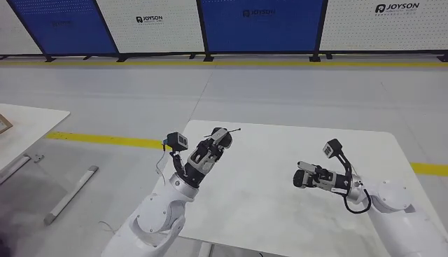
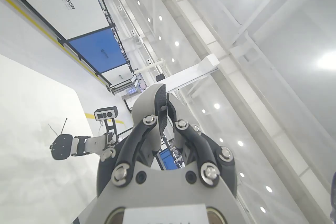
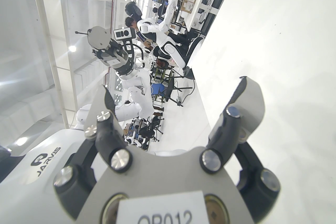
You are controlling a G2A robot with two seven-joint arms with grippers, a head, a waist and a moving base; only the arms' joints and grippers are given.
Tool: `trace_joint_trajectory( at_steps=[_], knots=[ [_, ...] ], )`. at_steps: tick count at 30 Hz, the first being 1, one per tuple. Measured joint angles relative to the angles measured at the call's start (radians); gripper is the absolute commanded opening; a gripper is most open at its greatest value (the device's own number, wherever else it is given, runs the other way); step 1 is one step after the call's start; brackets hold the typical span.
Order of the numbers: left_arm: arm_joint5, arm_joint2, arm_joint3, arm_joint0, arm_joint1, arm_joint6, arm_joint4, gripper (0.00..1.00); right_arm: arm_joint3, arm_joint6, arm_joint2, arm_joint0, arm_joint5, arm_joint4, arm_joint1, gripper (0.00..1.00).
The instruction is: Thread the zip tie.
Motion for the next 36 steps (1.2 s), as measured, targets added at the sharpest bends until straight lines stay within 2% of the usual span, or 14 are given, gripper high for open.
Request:
trace_joint_trajectory(
  at_steps=[4, 5, 7, 8, 11, 15, 18, 20, 29, 31, 36],
  knots=[
    [0.004, 0.001, 0.001, -0.001, 0.0, -0.002, 0.002, 0.0, 0.0, 0.0, 0.0, 0.0, 0.0, 0.0, 0.0, 1.0],
    [0.023, 0.007, 0.006, -0.005, 0.001, -0.014, 0.018, 0.0, 0.0, 0.0, 0.0, 0.0, 0.0, 0.0, 0.0, 1.0],
    [0.092, 0.022, 0.019, -0.02, 0.003, -0.064, 0.063, 0.0, 0.0, 0.0, 0.0, 0.0, 0.0, 0.0, 0.0, 1.0],
    [0.14, 0.03, 0.028, -0.036, 0.004, -0.088, 0.095, 0.0, 0.0, 0.0, 0.0, 0.0, 0.0, 0.0, 0.0, 1.0],
    [0.229, 0.063, 0.055, -0.069, 0.005, -0.134, 0.165, 0.0, 0.0, 0.0, 0.0, 0.0, 0.0, 0.0, 0.0, 1.0],
    [0.306, 0.105, 0.084, -0.098, 0.006, -0.172, 0.273, 0.0, 0.0, 0.0, 0.0, 0.0, 0.0, 0.0, 0.0, 1.0],
    [0.359, 0.138, 0.086, -0.11, 0.007, -0.159, 0.408, 0.0, 0.0, 0.0, 0.0, 0.0, 0.0, 0.0, 0.0, 1.0],
    [0.374, 0.15, 0.08, -0.112, 0.007, -0.144, 0.459, 0.0, 0.0, 0.0, 0.0, 0.0, 0.0, 0.0, 0.0, 1.0],
    [0.373, 0.149, 0.08, -0.111, 0.007, -0.143, 0.458, 0.0, 0.0, 0.0, 0.0, 0.0, 0.0, 0.0, 0.0, 1.0],
    [0.376, 0.155, 0.088, -0.114, 0.007, -0.16, 0.464, 0.0, 0.0, 0.0, 0.0, 0.0, 0.0, 0.0, 0.0, 1.0],
    [0.423, 0.189, 0.112, -0.137, 0.01, -0.209, 0.587, 0.0, 0.0, 0.0, 0.0, 0.0, 0.0, 0.0, 0.0, 1.0]
  ],
)
